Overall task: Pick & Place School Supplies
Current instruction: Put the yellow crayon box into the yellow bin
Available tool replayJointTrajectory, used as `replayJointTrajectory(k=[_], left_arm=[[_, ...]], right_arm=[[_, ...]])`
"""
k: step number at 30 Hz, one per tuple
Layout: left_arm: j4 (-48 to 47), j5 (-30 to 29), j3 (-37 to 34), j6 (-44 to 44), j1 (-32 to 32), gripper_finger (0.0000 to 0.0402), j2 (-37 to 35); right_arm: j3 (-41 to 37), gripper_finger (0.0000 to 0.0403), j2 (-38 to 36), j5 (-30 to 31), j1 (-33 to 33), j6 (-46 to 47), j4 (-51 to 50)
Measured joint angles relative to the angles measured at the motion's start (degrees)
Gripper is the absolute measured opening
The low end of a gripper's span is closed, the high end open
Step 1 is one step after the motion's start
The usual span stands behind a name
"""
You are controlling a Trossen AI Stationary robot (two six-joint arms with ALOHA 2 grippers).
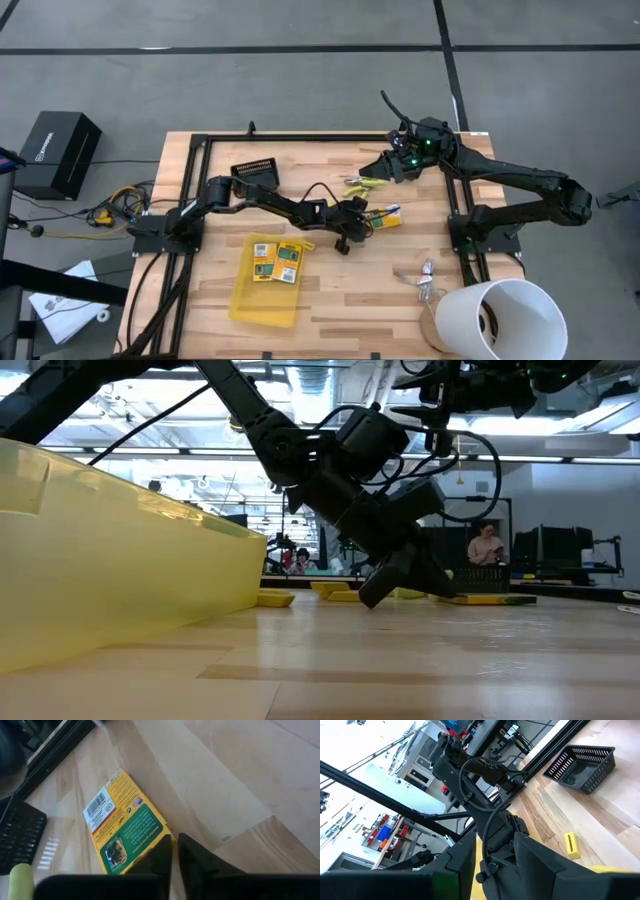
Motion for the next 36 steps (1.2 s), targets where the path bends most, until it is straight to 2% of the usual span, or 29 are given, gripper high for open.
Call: replayJointTrajectory(k=[2,7,10,15,25,33,36], left_arm=[[0.0,-0.5,0.0,0.2,0.0,0.0006,0.0],[-0.1,-1.4,0.2,0.3,0.0,0.0001,0.0],[0.0,-4.6,1.3,0.1,-0.3,0.0001,-0.5],[-2.2,-6.1,2.9,0.6,-0.5,0.0000,-1.7],[-7.8,-6.4,3.7,-3.5,-3.8,0.0000,-10.4],[-18.2,-9.5,3.8,-8.8,-5.6,0.0000,-17.3],[-20.7,-12.7,3.7,-9.7,-5.7,0.0000,-20.0]], right_arm=[[0.0,0.0127,0.0,0.0,0.0,0.0,0.0],[0.0,0.0127,0.0,0.0,0.0,0.0,0.0],[0.0,0.0127,0.0,0.0,0.0,0.0,0.0],[0.0,0.0127,0.0,0.0,0.0,0.4,0.8],[0.0,0.0127,0.0,-0.5,-1.1,2.2,7.7],[0.2,0.0127,0.0,-0.6,-3.5,4.1,11.5],[0.4,0.0127,0.0,-1.0,-4.0,3.7,11.4]])
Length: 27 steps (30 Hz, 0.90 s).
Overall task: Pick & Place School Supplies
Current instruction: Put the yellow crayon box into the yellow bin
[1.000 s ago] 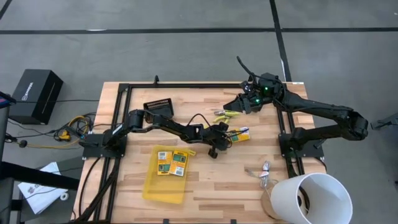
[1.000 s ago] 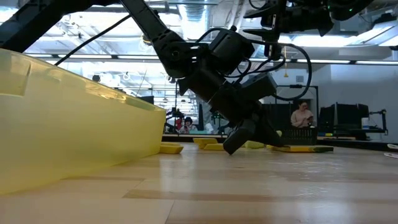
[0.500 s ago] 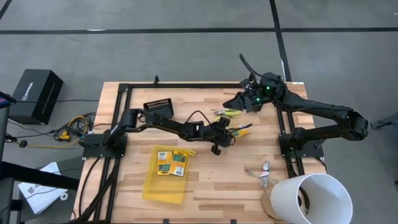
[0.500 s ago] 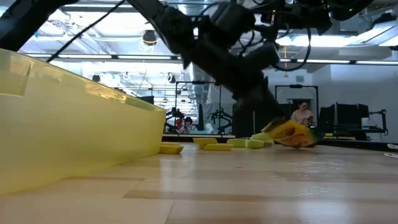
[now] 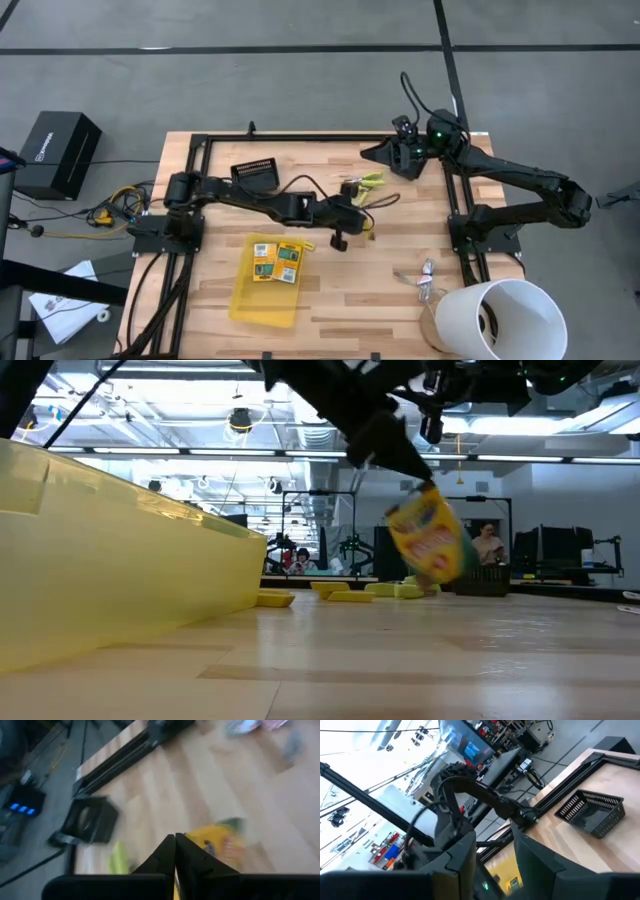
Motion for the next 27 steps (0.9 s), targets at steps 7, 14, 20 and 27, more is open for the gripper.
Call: replayJointTrajectory(k=[7,14,20,27], left_arm=[[-3.7,-3.6,-1.5,-1.3,0.0,0.0000,-6.3],[-9.4,-7.2,-1.5,-2.3,-0.5,0.0000,-11.2],[-12.2,-6.8,-1.6,-4.6,-0.5,0.0000,-12.4],[-13.6,3.4,-1.5,-14.4,-0.7,0.0026,-7.7]], right_arm=[[0.1,0.0127,0.0,-0.4,0.1,0.0,0.7],[0.1,0.0127,0.0,-0.4,0.1,-0.2,0.7],[0.1,0.0127,0.0,-0.4,0.2,-0.2,0.7],[0.1,0.0127,0.0,-0.5,0.3,-0.2,0.4]])
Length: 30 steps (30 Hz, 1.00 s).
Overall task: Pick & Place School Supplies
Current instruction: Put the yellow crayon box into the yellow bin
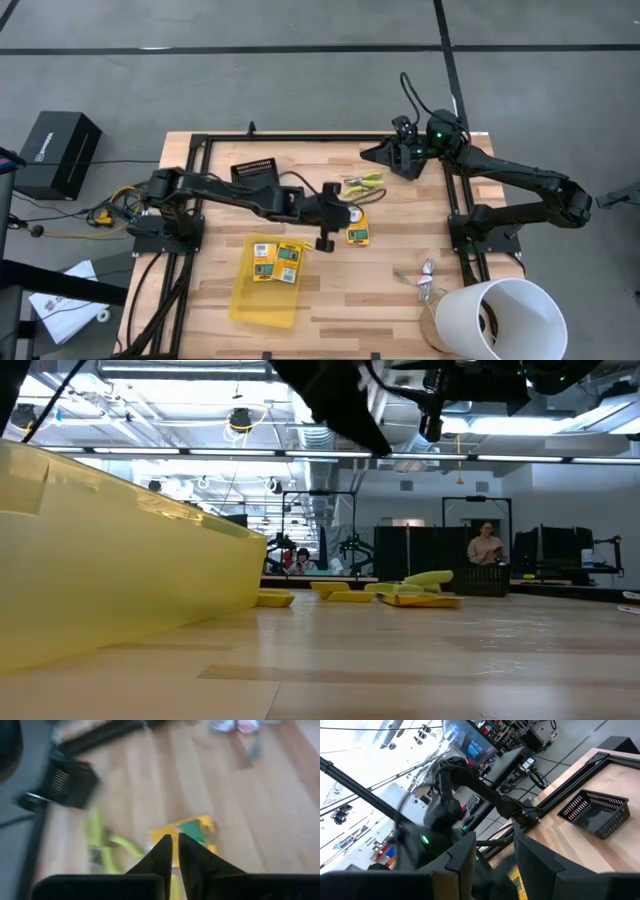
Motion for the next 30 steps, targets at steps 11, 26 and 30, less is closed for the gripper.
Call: replayJointTrajectory(k=[11,26,30], left_arm=[[4.1,6.6,0.0,-8.0,0.2,0.0148,11.3],[6.0,-1.3,0.3,-8.8,-2.8,0.0180,17.5],[6.5,-1.3,0.3,-9.7,-1.9,0.0173,17.5]], right_arm=[[0.0,0.0127,0.0,-1.9,0.0,0.0,-0.2],[0.0,0.0127,0.0,-3.6,-0.1,-1.4,-0.4],[0.0,0.0127,0.0,-3.6,-0.1,-1.8,-0.9]])
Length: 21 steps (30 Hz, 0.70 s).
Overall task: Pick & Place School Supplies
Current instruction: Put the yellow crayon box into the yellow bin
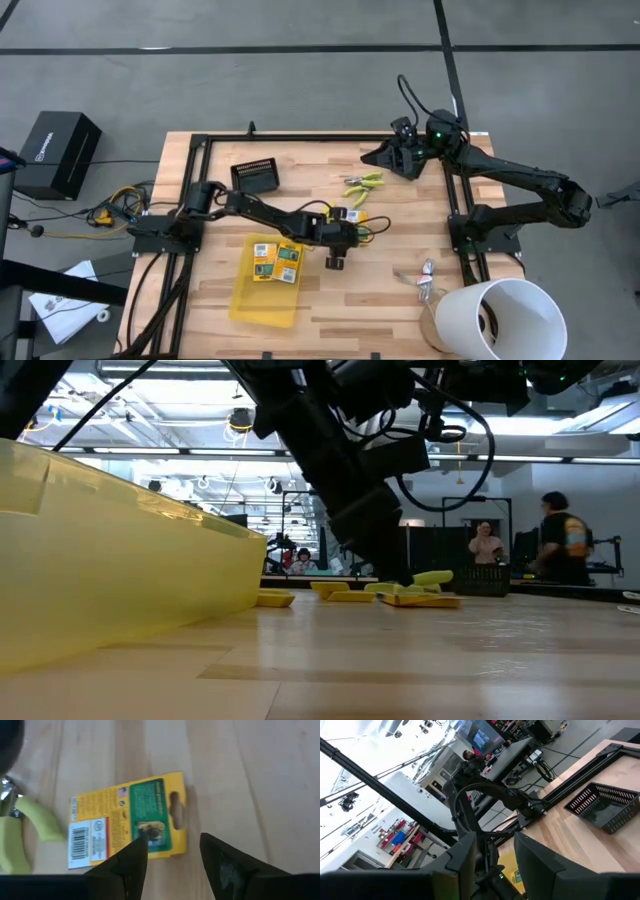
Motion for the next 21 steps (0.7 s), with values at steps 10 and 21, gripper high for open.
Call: replayJointTrajectory(k=[10,21], left_arm=[[1.6,2.7,0.7,-0.2,-0.8,0.0172,2.1],[2.2,0.9,0.7,-0.5,-0.1,0.0168,3.0]], right_arm=[[0.0,0.0127,0.0,0.0,0.0,-0.2,-0.9],[0.0,0.0127,0.0,-0.1,0.0,-0.3,-0.8]])
